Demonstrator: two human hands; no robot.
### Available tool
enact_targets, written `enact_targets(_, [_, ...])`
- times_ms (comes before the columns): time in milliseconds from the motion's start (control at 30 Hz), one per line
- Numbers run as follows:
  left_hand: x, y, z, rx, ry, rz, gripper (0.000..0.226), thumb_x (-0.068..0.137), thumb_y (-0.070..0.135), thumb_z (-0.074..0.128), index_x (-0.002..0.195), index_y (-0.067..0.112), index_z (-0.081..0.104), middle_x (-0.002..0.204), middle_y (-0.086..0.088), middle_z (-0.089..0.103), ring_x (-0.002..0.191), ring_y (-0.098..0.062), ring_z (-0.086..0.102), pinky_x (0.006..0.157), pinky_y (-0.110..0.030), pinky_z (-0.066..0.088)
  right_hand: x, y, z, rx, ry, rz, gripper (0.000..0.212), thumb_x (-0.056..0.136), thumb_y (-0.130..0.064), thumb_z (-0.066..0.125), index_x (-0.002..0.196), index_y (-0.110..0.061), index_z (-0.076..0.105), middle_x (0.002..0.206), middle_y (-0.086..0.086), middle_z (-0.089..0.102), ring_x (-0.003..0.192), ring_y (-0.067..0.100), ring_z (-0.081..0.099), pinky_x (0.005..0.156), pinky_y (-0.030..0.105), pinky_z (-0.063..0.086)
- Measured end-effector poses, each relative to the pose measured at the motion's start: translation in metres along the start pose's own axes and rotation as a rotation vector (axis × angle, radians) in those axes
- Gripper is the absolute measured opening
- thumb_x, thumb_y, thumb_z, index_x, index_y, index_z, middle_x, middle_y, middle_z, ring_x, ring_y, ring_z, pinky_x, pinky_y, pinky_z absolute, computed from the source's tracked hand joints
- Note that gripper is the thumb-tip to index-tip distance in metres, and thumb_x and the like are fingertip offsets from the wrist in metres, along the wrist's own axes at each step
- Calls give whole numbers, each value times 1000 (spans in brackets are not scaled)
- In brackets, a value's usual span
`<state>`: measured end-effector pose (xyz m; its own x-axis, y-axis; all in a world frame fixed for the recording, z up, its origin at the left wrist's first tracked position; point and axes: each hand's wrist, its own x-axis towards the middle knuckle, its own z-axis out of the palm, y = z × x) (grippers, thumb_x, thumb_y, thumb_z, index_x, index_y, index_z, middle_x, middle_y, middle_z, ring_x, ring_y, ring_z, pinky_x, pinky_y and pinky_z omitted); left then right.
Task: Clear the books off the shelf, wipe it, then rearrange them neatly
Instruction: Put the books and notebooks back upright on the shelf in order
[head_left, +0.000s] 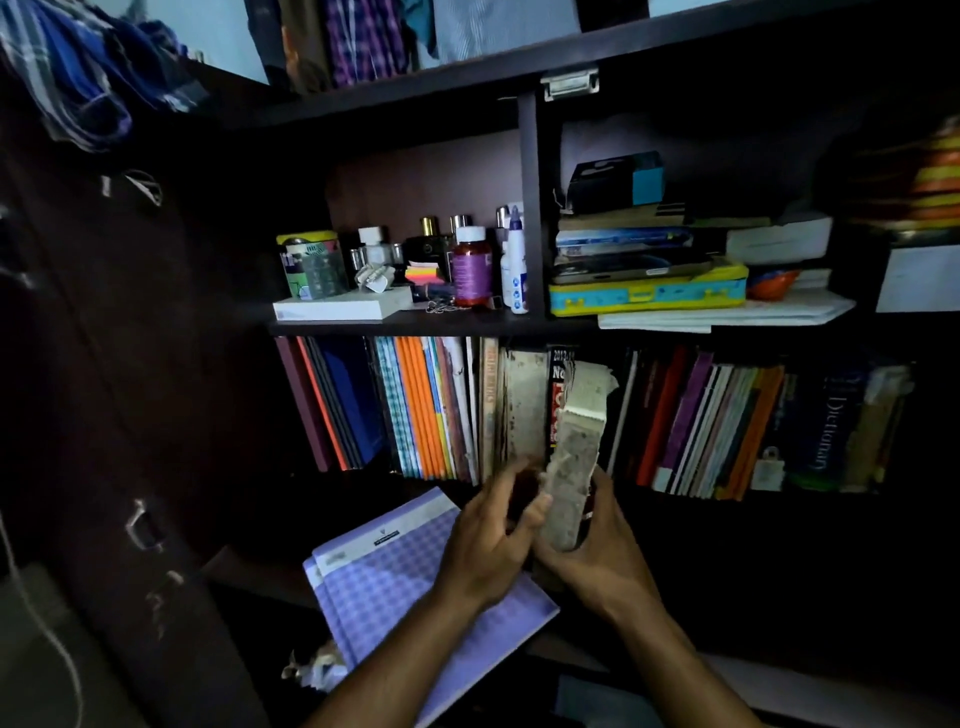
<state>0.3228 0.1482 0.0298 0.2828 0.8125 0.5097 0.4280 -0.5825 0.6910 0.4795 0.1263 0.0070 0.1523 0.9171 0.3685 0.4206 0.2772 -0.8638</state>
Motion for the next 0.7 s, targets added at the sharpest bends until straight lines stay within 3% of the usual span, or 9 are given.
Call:
enact_targets(33, [0,-3,-1,2,-60,23,41,100,56,51,138,63,37,141,37,43,128,24,38,105,-10,37,2,2,1,-33,-13,1,92,69,-68,73,147,-48,29,138,-15,54,119,6,58,95,35,54])
enact_targets(100, [4,-11,-1,-10,-140,63,42,101,51,50,138,66,36,145,39,37,135,20,33,108,-5,27,6,8,2,-103,-21,14,79,74,-67,66,143,-43,40,134,-16,54,119,5,56,93,27,51])
enact_targets(167, [13,-26,2,-5,-174,90,43,101,44,51,142,57,45,147,26,48,138,6,42,112,-15,33,10,13,3,-92,0,50,60,74,-60,67,128,-39,56,121,-20,61,110,0,60,84,15,47])
enact_targets(300, [43,-44,12,117,-148,67,47,99,20,57,146,26,53,145,3,57,133,-11,54,110,-25,42,9,17,-2,41,48,130,49,74,-54,71,120,-35,65,112,-21,65,102,0,63,84,22,47])
enact_targets(433, [63,-65,8,422,-54,-4,63,100,20,58,157,16,34,165,-3,28,151,-23,27,122,-33,26,12,15,-1,28,23,176,25,83,-26,73,107,-27,66,100,-14,67,97,15,66,72,21,46])
enact_targets(533, [61,-84,10,580,-70,43,78,96,19,61,162,16,20,171,-2,11,154,-23,20,122,-38,29,9,11,1,-19,-20,166,33,83,-31,74,111,-37,58,105,-17,61,99,12,61,84,27,44])
enact_targets(600, [60,-87,13,603,-39,49,85,93,17,62,163,16,14,170,-5,12,153,-25,24,120,-40,32,5,6,0,-49,-36,129,41,81,-36,73,112,-48,48,106,-24,54,99,5,53,87,25,40])
enact_targets(700, [59,-90,13,598,14,62,89,90,12,63,162,12,11,168,-7,17,151,-27,30,117,-42,36,2,0,-1,-86,-43,56,51,71,-52,62,121,-47,50,116,-18,56,104,2,54,86,25,42])
